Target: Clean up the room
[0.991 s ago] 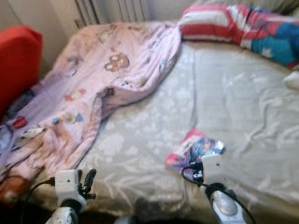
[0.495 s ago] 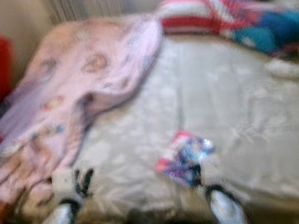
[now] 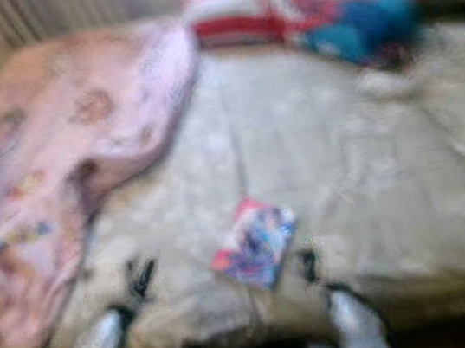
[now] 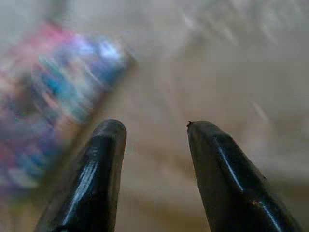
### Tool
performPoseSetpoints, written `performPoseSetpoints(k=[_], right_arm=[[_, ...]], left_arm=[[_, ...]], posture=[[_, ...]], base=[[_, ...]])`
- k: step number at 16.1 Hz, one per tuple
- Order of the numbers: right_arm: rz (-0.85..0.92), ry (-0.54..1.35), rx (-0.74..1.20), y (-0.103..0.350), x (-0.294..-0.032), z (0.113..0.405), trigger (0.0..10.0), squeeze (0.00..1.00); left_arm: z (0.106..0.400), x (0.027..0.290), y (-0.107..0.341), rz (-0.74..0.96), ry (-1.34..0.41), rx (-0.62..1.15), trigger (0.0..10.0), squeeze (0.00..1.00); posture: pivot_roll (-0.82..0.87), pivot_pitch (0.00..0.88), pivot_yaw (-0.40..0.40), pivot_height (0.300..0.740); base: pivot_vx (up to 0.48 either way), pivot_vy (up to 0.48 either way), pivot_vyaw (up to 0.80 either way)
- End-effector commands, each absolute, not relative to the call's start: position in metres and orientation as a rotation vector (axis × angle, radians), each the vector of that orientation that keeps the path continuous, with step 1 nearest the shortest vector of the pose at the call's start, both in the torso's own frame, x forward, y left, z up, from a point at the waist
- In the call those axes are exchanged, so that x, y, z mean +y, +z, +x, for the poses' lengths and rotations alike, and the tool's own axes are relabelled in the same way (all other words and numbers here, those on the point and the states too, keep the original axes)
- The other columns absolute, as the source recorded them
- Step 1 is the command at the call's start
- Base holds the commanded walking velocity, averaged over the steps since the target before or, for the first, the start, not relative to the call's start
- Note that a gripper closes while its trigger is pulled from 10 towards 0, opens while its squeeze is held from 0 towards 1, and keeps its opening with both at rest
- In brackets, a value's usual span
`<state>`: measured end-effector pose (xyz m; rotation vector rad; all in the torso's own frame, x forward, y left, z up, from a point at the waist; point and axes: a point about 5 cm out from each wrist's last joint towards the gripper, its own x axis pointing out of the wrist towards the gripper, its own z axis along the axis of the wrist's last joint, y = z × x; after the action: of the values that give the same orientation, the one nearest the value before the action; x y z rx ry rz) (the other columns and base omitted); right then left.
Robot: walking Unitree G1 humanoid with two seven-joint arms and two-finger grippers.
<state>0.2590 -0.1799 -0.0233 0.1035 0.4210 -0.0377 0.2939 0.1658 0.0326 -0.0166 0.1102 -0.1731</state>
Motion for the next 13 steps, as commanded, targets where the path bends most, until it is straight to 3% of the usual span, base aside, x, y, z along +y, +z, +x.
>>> performPoseSetpoints(k=[1,2,3,4,8,13], right_arm=[[0.18,0.019,0.418,-0.018,-0.158,0.269,10.0,0.0],[0.231,0.018,0.429,-0.016,-0.155,0.274,10.0,0.0],[0.281,0.019,0.438,-0.014,-0.152,0.278,10.0,0.11],[0.312,0.027,0.437,-0.013,-0.149,0.281,10.0,1.0],[0.436,0.091,0.433,-0.001,-0.134,0.296,10.0,1.0],[0.516,0.054,0.416,0.003,-0.133,0.301,10.0,1.0]], left_arm=[[0.282,0.183,0.024,0.009,-0.144,0.148,10.0,0.0],[0.284,0.181,0.028,0.007,-0.153,0.128,10.0,0.0],[0.285,0.179,0.033,0.007,-0.16,0.103,10.0,0.0],[0.287,0.178,0.038,0.005,-0.164,0.084,10.0,0.0],[0.3,0.172,0.068,-0.002,-0.173,-0.021,10.0,0.0],[0.28,0.178,0.075,0.02,-0.176,-0.034,10.0,0.0]], posture=[[0.11,0.19,0.048,0.626],[0.13,0.199,0.048,0.626],[0.14,0.208,0.05,0.626],[0.15,0.217,0.051,0.626],[0.2,0.266,0.058,0.626],[0.25,0.327,0.065,0.626]], base=[[0.0,0.0,0.0],[0.0,0.0,0.0],[0.0,0.0,0.0],[0.0,0.0,0.0],[0.0,0.0,0.0],[0.0,0.0,0.0]])
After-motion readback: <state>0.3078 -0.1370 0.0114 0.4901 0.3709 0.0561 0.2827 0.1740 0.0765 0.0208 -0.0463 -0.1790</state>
